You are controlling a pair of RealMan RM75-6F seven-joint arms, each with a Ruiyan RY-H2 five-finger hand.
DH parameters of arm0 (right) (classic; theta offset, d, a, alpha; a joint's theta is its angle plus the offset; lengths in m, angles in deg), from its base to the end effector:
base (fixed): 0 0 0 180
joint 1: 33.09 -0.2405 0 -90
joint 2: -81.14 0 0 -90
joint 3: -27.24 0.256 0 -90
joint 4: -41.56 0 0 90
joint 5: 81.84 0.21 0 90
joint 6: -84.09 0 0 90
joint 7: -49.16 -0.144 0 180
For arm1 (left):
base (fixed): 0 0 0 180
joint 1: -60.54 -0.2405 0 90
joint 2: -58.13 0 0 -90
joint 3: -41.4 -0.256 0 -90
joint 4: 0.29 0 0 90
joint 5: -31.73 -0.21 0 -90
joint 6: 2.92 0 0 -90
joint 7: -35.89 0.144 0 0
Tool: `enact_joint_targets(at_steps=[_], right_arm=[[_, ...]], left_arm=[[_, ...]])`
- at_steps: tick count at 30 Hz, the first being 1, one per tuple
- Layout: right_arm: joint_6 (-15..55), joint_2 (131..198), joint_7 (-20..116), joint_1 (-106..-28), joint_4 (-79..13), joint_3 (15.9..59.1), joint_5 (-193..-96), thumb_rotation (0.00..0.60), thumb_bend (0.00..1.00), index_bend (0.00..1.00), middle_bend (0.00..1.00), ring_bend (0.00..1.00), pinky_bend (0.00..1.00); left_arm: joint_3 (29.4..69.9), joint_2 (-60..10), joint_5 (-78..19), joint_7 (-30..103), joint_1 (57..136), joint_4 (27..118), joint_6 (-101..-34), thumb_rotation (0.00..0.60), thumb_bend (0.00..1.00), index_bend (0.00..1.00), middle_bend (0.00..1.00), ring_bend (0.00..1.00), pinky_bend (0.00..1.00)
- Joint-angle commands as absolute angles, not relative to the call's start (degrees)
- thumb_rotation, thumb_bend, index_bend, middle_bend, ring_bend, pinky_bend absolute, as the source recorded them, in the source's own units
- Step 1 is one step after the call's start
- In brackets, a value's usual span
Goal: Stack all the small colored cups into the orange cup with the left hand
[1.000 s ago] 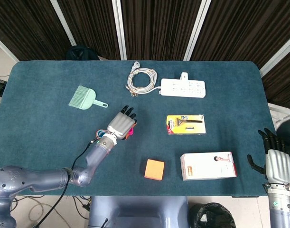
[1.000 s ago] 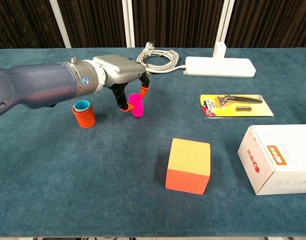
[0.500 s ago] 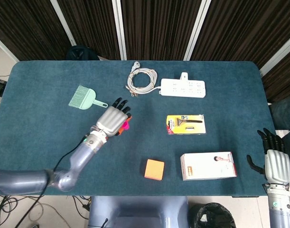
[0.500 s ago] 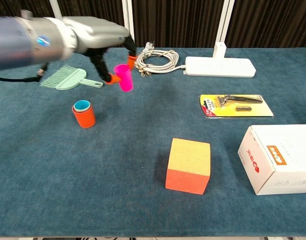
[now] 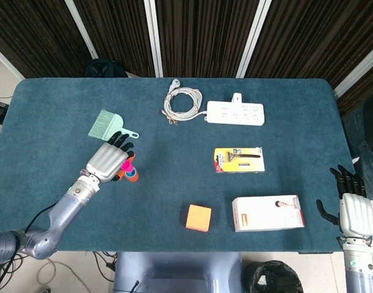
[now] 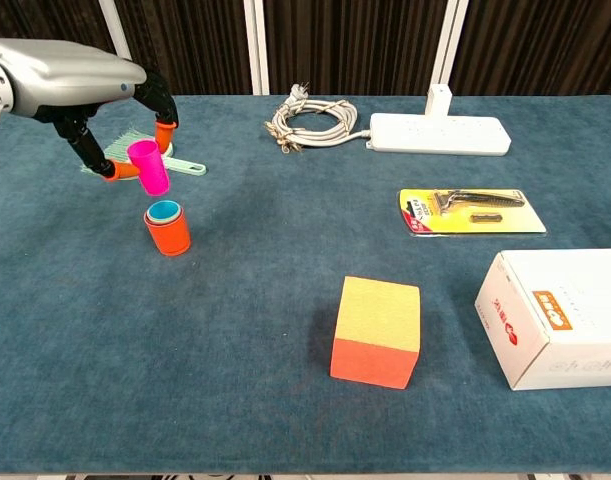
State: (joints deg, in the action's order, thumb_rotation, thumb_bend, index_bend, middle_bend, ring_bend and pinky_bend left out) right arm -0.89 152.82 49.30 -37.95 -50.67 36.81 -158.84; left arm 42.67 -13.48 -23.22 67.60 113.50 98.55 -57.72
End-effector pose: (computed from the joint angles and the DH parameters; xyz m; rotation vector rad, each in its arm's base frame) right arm -0.3114 -0.2021 0.1410 1.1426 -0.9974 0.9945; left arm -0.1332 0.3474 0.0456 -2.0339 -0.6661 -0.6766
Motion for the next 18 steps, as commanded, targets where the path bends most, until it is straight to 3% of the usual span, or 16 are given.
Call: enact_joint_targets(at_steps=[1, 18], right_arm=[[-0.91, 152.82, 49.26, -37.96, -50.63, 36.86, -158.82, 0.600, 0.40, 0.13, 0.07, 0.09, 0.05], [-0.85, 152.73, 48.81, -37.94, -50.42, 36.96, -158.72, 0.600, 0.40, 0.13, 0.07, 0.09, 0.05]], left_arm=[[42.27, -14.96, -24.43, 66.45, 113.06, 96.70, -56.86, 0.600, 0.31, 0.43, 0.21, 0.00, 0.00], [42.41, -18.49, -25.46, 66.33, 112.49, 92.25, -55.80, 0.600, 0.31, 0.42, 0.21, 0.00, 0.00]])
